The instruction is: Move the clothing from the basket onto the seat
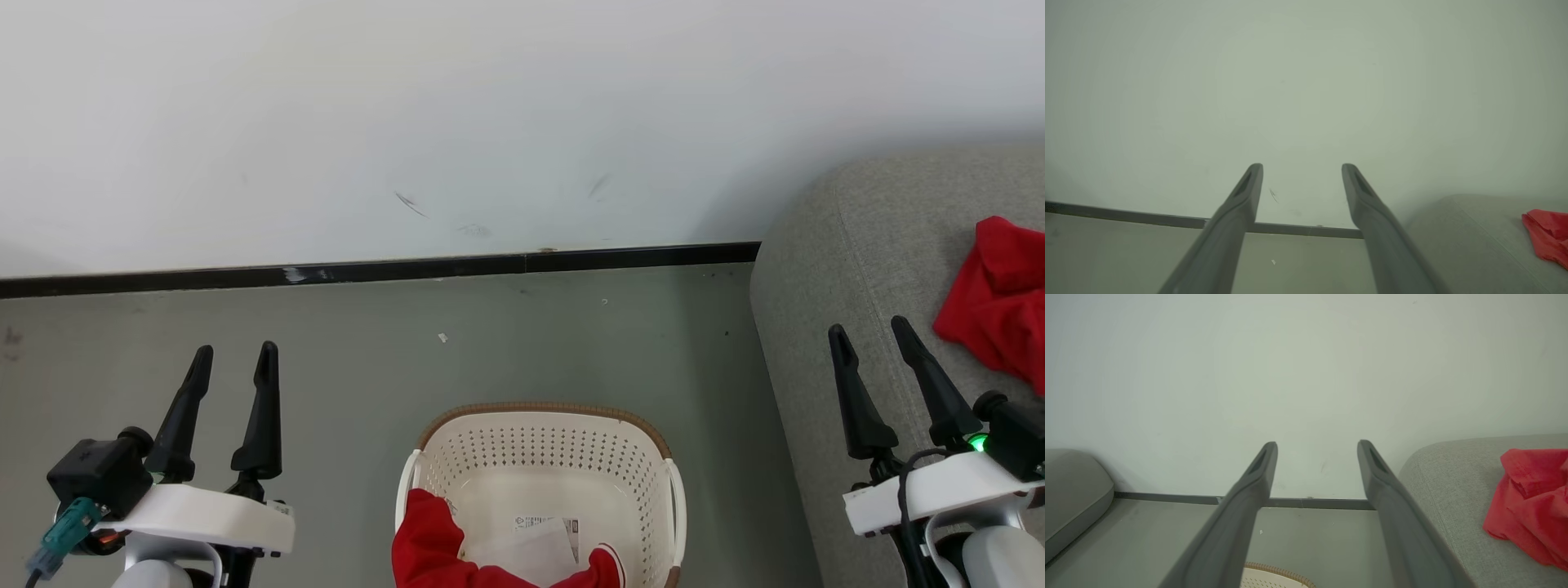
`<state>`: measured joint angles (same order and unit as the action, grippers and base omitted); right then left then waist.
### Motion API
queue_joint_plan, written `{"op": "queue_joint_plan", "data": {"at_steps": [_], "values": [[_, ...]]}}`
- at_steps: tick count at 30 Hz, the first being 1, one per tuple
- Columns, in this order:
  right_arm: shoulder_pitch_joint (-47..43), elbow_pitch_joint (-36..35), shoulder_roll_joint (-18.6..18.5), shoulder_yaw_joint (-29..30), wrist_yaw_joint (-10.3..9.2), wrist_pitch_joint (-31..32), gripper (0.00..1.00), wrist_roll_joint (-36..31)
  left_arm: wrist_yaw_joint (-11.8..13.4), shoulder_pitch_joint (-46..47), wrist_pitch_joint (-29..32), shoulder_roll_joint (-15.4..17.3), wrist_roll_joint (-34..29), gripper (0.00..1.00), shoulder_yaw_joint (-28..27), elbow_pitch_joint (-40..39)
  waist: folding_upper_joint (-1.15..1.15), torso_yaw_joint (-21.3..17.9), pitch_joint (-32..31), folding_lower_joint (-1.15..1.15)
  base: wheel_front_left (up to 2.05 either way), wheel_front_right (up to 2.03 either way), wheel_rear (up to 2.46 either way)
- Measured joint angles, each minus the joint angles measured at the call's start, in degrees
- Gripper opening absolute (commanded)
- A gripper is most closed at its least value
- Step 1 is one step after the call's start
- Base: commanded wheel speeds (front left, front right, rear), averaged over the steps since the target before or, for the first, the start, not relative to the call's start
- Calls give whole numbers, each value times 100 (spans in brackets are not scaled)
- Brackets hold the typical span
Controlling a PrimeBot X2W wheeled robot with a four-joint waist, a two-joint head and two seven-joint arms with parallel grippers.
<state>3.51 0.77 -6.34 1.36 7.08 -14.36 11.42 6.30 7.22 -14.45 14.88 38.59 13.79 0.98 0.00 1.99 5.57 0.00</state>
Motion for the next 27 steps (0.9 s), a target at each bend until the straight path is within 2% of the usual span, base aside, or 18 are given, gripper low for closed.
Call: {"op": "queue_joint_plan", "data": {"at_steps": [16, 27], "values": [[-113, -78, 53, 34, 0, 0, 100, 1, -199, -80, 0, -166, -109, 100, -208, 14, 0, -28, 63, 0, 0, 0, 0], [-113, -85, 67, 112, 0, 0, 100, 10, -377, -86, 0, -226, -189, 100, -43, 215, 0, -78, 161, 0, 0, 0, 0]]}}
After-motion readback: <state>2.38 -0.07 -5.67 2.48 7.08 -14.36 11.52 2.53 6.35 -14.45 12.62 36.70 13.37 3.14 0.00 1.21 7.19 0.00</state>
